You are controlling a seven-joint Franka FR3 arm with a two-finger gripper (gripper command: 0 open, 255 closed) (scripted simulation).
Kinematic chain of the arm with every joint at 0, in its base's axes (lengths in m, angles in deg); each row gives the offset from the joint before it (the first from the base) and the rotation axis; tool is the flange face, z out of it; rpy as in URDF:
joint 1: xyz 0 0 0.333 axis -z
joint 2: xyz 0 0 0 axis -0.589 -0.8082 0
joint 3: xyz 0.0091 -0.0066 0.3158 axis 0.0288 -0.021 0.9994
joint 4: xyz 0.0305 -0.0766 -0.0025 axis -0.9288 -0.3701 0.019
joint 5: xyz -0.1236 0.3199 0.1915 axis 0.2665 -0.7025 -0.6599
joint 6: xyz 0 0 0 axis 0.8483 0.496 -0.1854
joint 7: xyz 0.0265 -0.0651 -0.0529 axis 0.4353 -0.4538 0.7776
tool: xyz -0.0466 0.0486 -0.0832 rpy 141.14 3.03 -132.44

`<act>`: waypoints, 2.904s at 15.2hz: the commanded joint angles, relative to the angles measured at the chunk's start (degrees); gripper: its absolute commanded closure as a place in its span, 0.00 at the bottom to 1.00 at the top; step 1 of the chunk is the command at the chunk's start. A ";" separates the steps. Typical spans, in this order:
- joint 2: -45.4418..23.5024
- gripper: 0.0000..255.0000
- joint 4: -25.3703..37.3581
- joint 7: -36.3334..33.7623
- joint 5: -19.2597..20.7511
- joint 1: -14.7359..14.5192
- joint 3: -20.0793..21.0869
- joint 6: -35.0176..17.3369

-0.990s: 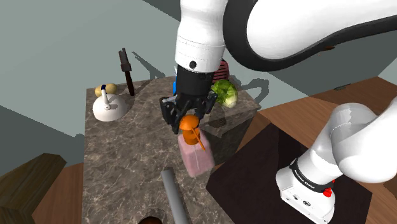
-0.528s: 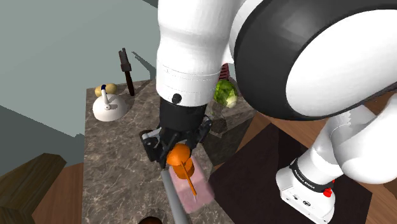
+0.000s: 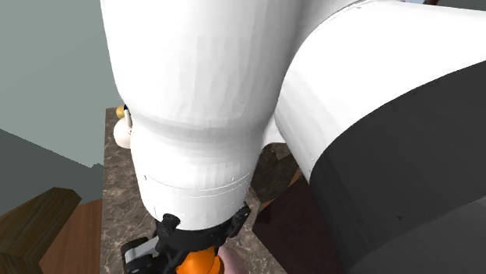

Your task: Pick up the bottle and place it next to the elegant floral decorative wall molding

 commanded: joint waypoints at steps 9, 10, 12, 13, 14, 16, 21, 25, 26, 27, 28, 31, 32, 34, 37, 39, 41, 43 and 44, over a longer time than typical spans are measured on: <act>-12.54 1.00 8.42 -16.07 10.70 -3.91 7.52 -2.67; -12.82 1.00 7.88 -16.19 10.93 -3.97 7.52 -3.42; -13.44 1.00 6.83 -16.47 11.43 -4.09 7.52 -4.90; -13.77 1.00 6.33 -16.62 11.71 -4.15 7.51 -5.64; -14.12 1.00 5.84 -16.79 12.01 -4.23 7.50 -6.38; -14.86 1.00 4.89 -17.16 12.66 -4.38 7.46 -7.85; -16.97 1.00 2.76 -18.29 14.58 -4.88 7.18 -11.47; -18.89 1.00 1.29 -19.41 16.44 -5.41 6.76 -14.30; -19.39 1.00 0.96 -19.72 16.94 -5.58 6.61 -15.00; -19.91 1.00 0.64 -20.03 17.46 -5.75 6.45 -15.69; -20.44 1.00 0.33 -20.36 18.00 -5.92 6.28 -16.38; -22.08 1.00 -0.51 -21.40 19.68 -6.52 5.66 -18.41; -22.64 1.00 -0.76 -21.76 20.26 -6.75 5.41 -19.07; -23.78 1.00 -1.23 -22.50 21.46 -7.23 4.87 -20.38; -25.54 1.00 -1.82 -23.65 23.32 -8.04 3.94 -22.31; -26.74 1.00 -2.15 -24.44 24.58 -8.64 3.22 -23.56; -27.94 1.00 -2.42 -25.24 25.86 -9.28 2.45 -24.79; -29.16 1.00 -2.64 -26.05 27.15 -9.96 1.61 -26.00; -29.78 1.00 -2.72 -26.45 27.79 -10.32 1.17 -26.59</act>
